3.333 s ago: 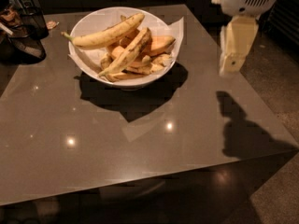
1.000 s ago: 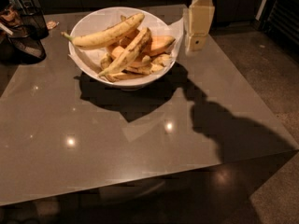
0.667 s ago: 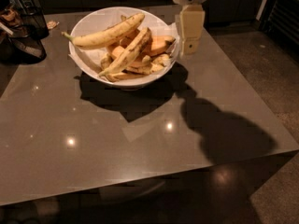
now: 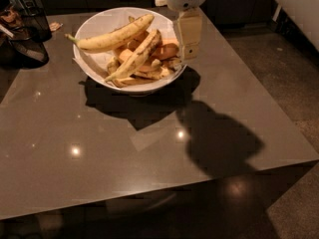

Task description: Pick banana from white bowl

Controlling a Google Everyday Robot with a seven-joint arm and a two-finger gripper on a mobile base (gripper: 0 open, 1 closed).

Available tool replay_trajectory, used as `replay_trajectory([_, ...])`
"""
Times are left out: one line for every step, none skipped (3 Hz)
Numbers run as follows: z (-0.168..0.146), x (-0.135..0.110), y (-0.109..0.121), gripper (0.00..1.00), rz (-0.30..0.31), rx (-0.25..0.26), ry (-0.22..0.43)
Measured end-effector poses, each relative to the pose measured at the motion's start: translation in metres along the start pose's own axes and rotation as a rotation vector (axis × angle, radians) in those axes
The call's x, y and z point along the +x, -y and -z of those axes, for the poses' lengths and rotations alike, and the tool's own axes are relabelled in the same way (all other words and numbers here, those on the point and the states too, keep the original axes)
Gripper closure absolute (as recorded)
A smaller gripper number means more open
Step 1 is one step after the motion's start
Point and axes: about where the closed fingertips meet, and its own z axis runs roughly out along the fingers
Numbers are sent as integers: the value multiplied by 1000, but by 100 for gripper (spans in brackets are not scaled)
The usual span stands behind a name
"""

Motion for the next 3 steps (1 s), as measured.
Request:
replay_trajectory([-5,-8,5,15,35,-9,-18])
replay_trajectory([-8,-16,12,32,62,-9,-30])
replay_trajectory([-11,-24,16,26,83,-11,-34])
